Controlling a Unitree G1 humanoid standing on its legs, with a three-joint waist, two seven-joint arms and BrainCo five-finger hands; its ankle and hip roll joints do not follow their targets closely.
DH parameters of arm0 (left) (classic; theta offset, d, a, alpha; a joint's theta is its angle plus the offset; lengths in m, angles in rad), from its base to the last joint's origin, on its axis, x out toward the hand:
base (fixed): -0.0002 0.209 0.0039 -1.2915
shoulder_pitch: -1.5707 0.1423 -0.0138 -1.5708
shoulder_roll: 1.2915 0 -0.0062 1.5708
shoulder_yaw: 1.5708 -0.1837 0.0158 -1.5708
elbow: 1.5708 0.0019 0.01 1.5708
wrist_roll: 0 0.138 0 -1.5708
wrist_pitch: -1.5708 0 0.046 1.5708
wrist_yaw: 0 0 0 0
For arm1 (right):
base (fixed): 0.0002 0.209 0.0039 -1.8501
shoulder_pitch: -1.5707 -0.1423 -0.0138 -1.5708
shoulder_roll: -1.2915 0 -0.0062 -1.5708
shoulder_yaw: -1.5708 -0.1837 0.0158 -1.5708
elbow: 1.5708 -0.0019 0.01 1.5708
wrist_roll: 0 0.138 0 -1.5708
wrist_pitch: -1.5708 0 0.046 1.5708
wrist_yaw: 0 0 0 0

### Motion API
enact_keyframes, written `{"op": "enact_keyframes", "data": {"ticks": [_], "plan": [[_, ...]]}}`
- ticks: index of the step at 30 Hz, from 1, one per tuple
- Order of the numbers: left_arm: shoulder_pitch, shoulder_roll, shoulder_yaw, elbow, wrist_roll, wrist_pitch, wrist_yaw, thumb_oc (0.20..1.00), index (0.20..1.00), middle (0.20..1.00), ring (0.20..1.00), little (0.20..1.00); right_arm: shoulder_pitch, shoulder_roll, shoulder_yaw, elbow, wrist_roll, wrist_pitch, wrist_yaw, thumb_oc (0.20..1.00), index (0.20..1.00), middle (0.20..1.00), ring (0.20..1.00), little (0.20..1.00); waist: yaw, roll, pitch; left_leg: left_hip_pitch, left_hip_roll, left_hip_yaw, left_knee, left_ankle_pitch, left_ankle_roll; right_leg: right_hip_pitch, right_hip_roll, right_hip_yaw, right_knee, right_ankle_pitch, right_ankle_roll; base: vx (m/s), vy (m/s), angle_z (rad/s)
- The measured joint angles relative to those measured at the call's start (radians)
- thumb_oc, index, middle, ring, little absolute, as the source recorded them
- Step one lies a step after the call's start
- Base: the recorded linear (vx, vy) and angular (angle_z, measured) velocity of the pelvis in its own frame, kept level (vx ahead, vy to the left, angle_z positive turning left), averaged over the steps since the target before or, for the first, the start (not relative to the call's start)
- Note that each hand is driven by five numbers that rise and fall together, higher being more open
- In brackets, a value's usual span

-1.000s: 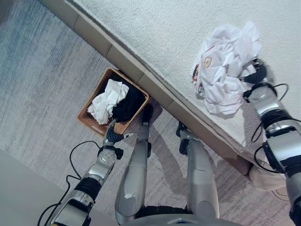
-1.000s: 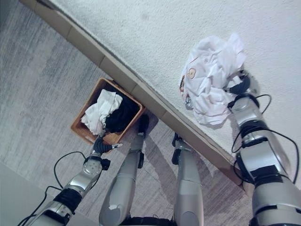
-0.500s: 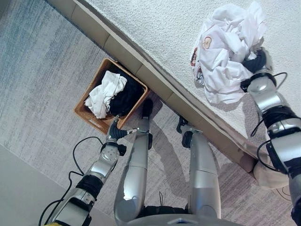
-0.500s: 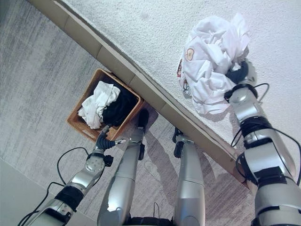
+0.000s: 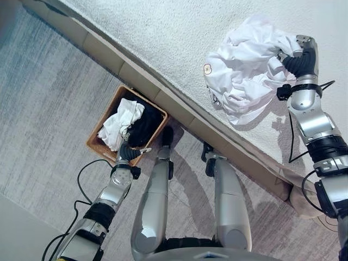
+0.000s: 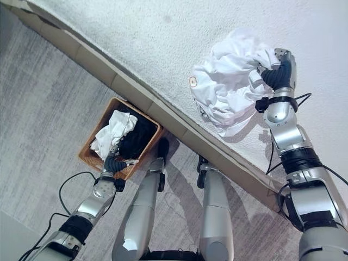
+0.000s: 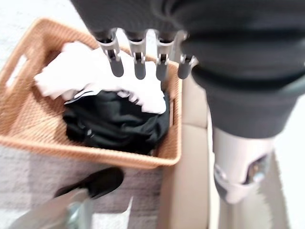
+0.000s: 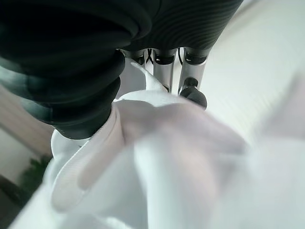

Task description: Pick up clothes into the bucket

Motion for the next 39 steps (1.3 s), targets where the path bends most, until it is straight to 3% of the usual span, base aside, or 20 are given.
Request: {"op": "enact_keyframes", "data": {"ticks": [5, 14, 18, 21, 25, 32, 39], "plan": [[0.039, 0.017, 0.048, -0.021, 0.0, -0.002, -0.009, 1.0, 1.0, 1.0, 1.0, 1.0, 0.044, -0.004, -0.055, -0.073, 0.007, -0.022, -0.022, 0.2, 0.2, 0.2, 0.2, 0.2, 0.0, -0.006, -0.001, 0.132, 0.0, 0.009, -0.057, 0.002, 0.014, 0.131, 0.001, 0.01, -0.066, 0.009, 0.015, 0.07, 0.013, -0.08], [0.089, 0.098, 0.131, -0.291, -0.021, -0.029, -0.092, 1.0, 1.0, 1.0, 1.0, 1.0, 0.104, -0.028, -0.109, -0.183, 0.027, -0.04, 0.037, 0.2, 0.2, 0.2, 0.2, 0.2, 0.006, -0.023, -0.023, 0.389, 0.02, 0.033, -0.19, 0.005, 0.017, 0.384, 0.023, 0.017, -0.211, 0.047, 0.042, 0.14, 0.001, -0.08], [0.076, 0.121, 0.145, -0.405, -0.051, -0.054, -0.139, 1.0, 1.0, 1.0, 1.0, 1.0, 0.185, -0.027, -0.118, -0.231, 0.042, -0.042, 0.105, 0.2, 0.2, 0.2, 0.2, 0.2, 0.001, -0.031, -0.12, 0.446, 0.026, 0.029, -0.234, 0.004, 0.015, 0.454, 0.027, 0.002, -0.274, 0.052, 0.044, 0.12, -0.006, 0.01], [0.052, 0.13, 0.132, -0.43, -0.074, -0.054, -0.181, 1.0, 1.0, 1.0, 1.0, 1.0, 0.213, -0.026, -0.118, -0.254, 0.067, -0.041, 0.157, 0.2, 0.2, 0.2, 0.2, 0.2, -0.003, -0.031, -0.146, 0.511, 0.027, 0.028, -0.26, 0.004, 0.015, 0.528, 0.033, -0.005, -0.318, 0.055, 0.044, 0.13, -0.008, 0.02], [0.018, 0.159, 0.067, -0.485, -0.136, -0.055, -0.254, 1.0, 1.0, 1.0, 1.0, 1.0, 0.224, -0.023, -0.084, -0.276, 0.104, -0.04, 0.233, 0.2, 0.2, 0.2, 0.2, 0.2, -0.013, -0.031, -0.217, 0.573, 0.035, 0.031, -0.296, 0.001, 0.01, 0.61, 0.045, -0.008, -0.398, 0.072, 0.048, 0.13, -0.011, -0.02], [-0.059, 0.177, -0.119, -0.558, -0.254, -0.047, -0.396, 1.0, 1.0, 1.0, 1.0, 1.0, 0.201, -0.042, 0.105, -0.351, 0.155, -0.035, 0.392, 0.2, 0.2, 0.2, 0.2, 0.2, -0.036, -0.041, -0.361, 0.67, 0.051, 0.058, -0.37, -0.005, 0.003, 0.712, 0.065, 0.01, -0.509, 0.097, 0.053, 0.1, -0.011, -0.11], [-0.154, 0.144, -0.263, -0.548, -0.288, -0.025, -0.446, 1.0, 1.0, 1.0, 1.0, 1.0, 0.165, -0.055, 0.241, -0.521, 0.244, -0.023, 0.502, 0.2, 0.2, 0.2, 0.2, 0.2, -0.067, -0.047, -0.409, 0.726, 0.061, 0.071, -0.399, -0.004, 0.002, 0.777, 0.079, 0.02, -0.57, 0.116, 0.051, 0.05, -0.008, -0.07]]}}
